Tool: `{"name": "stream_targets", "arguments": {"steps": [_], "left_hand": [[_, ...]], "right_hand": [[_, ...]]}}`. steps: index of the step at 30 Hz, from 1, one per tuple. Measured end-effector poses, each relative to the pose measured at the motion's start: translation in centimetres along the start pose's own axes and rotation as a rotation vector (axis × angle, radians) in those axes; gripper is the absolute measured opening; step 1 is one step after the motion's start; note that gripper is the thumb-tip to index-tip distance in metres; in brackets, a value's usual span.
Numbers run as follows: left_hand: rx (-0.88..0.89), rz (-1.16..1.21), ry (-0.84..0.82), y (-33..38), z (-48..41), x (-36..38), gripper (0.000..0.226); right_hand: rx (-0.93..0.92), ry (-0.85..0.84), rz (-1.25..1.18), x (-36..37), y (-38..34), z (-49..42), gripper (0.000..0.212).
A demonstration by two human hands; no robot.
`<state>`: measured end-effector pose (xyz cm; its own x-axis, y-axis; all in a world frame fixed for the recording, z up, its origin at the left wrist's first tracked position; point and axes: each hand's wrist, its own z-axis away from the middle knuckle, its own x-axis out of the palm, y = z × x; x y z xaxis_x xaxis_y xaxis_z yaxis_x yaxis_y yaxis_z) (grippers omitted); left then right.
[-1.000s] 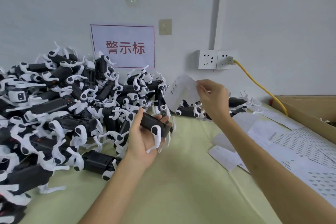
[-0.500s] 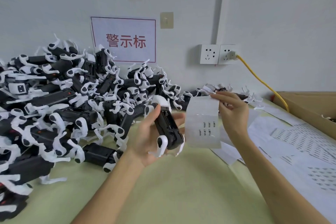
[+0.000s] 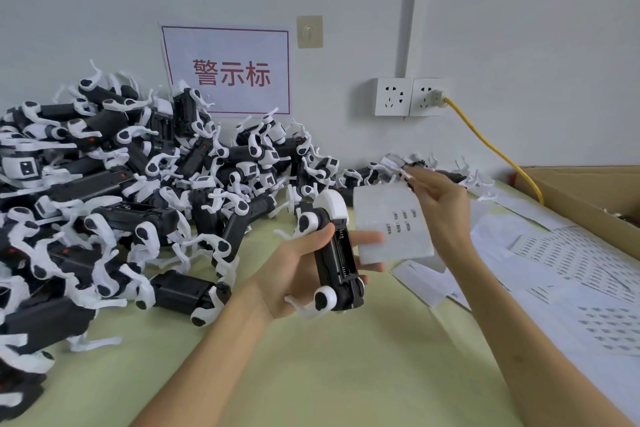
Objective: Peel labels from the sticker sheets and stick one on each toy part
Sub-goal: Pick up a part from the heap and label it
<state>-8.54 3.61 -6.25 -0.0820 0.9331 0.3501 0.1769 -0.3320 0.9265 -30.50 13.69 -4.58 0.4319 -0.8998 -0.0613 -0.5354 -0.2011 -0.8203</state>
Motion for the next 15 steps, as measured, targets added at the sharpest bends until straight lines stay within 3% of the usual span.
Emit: {"name": "stream_targets", "arguments": {"steps": [3,6,9,15], "left_hand": [[0.005,0.023,0.132,0.1,-0.2,-0.1,0.067],[0.002,0.014,0.220,0.2,-0.2,-0.3,0.064],[-0.019,0.012,0.238,0.4,0.0,0.0,0.060],[-0.013,-0.054,0.252,0.4,-0.2,-0.2,0.054]], "right_hand": [[-0.062,-0.002,-0.067,-0.8,-1.2,-0.2,0.035],[-0.152,-0.241,-0.102,-1.4,-2.5,0.6,0.020],[-0.232,-0.449,0.089,-0.9,-2.4,2.4,0.021],[-0.232,-0.445,0.161,0.2,-2.4,3.4,0.020]]}}
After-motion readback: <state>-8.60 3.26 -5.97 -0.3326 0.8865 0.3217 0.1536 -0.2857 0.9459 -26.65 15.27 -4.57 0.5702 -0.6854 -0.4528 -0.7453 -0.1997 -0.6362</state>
